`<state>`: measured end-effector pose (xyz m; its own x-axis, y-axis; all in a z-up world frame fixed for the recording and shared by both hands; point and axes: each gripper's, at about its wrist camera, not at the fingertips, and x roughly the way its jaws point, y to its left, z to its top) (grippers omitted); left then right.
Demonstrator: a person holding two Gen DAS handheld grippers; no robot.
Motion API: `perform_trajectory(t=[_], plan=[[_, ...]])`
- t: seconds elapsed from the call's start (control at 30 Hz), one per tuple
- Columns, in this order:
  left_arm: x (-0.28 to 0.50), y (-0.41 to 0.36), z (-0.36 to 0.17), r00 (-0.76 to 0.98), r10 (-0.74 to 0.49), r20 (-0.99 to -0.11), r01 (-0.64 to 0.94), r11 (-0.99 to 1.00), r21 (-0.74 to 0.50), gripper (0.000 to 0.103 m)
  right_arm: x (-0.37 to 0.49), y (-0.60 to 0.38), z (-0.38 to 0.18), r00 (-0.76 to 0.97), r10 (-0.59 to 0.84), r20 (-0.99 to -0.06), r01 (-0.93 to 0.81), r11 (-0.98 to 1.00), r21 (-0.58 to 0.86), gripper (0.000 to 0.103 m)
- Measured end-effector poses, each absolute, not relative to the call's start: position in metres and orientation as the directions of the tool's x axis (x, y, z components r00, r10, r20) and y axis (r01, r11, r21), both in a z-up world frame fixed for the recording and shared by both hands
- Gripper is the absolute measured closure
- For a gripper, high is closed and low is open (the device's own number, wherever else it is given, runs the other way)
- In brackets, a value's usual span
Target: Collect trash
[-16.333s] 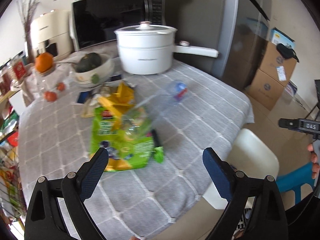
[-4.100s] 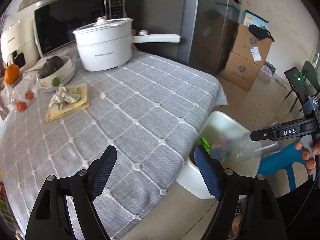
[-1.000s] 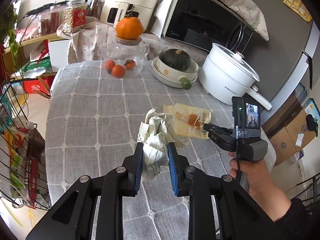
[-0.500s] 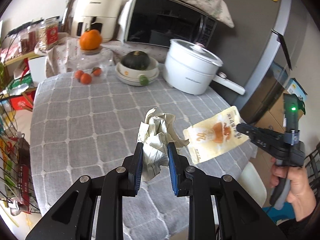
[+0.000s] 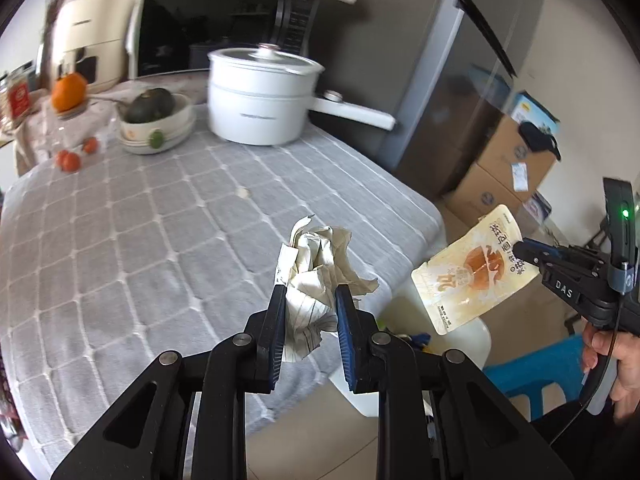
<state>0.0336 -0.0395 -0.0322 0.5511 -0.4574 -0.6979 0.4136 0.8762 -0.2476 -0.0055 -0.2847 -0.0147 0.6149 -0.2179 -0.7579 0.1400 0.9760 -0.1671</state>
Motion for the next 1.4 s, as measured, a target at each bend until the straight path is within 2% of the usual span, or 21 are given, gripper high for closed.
perform_trajectory(t=[0.2,0.4,0.43,0.47,0.5,0.53,0.93,1.03,1.1,1.13,1.2,1.3,1.4], plan=[[0.015,-0.099,-0.049,0.486,-0.488,-0.726,0.515,0.830,-0.213,0.078,-0.019,-0.320,-0.032,0.543,-0.276,-0.793,0.183,0.961,-0.209,0.096],[0.009,-0.145,-0.068,0.436,-0.499,-0.749,0.587,0.789,-0.183,0.078,-0.021,-0.343,-0.048,0.491,-0.269,-0.828,0.202,0.960,-0.192,0.095],[0.008,-0.152,-0.071,0.429,-0.499,-0.753,0.597,0.782,-0.179,0.078,-0.021,-0.347,-0.050,0.489,-0.252,-0.835,0.207,0.963,-0.170,0.094],[0.008,-0.157,-0.074,0.423,-0.500,-0.755,0.606,0.776,-0.174,0.078,-0.020,-0.352,-0.053,0.483,-0.229,-0.845,0.208,0.968,-0.143,0.082],[0.008,-0.163,-0.077,0.418,-0.500,-0.758,0.616,0.770,-0.169,0.078,-0.020,-0.355,-0.055,0.478,-0.221,-0.850,0.210,0.969,-0.133,0.066],[0.008,-0.168,-0.080,0.413,-0.500,-0.761,0.624,0.764,-0.163,0.078,-0.020,-0.355,-0.056,0.479,-0.215,-0.851,0.209,0.970,-0.127,0.061],[0.013,-0.206,-0.103,0.376,-0.511,-0.773,0.687,0.713,-0.138,0.076,-0.028,-0.374,-0.051,0.500,-0.177,-0.848,0.239,0.969,-0.061,0.058],[0.015,-0.208,-0.106,0.380,-0.505,-0.775,0.687,0.715,-0.130,0.070,-0.029,-0.378,-0.051,0.502,-0.155,-0.851,0.247,0.969,-0.031,0.056],[0.018,-0.206,-0.106,0.387,-0.491,-0.781,0.675,0.728,-0.123,0.054,-0.029,-0.378,-0.052,0.501,-0.154,-0.852,0.252,0.967,-0.027,0.055],[0.018,-0.204,-0.105,0.391,-0.490,-0.779,0.669,0.733,-0.125,0.051,-0.030,-0.379,-0.052,0.501,-0.156,-0.851,0.254,0.967,-0.028,0.054],[0.020,-0.198,-0.102,0.406,-0.482,-0.776,0.653,0.748,-0.122,0.037,-0.030,-0.378,-0.051,0.503,-0.158,-0.850,0.256,0.966,-0.028,0.050],[0.022,-0.188,-0.095,0.435,-0.463,-0.772,0.624,0.773,-0.113,0.028,-0.030,-0.377,-0.050,0.510,-0.157,-0.846,0.255,0.967,-0.026,0.046],[0.022,-0.174,-0.088,0.491,-0.407,-0.770,0.564,0.822,-0.075,0.025,-0.030,-0.374,-0.049,0.520,-0.151,-0.841,0.253,0.967,-0.017,0.042]])
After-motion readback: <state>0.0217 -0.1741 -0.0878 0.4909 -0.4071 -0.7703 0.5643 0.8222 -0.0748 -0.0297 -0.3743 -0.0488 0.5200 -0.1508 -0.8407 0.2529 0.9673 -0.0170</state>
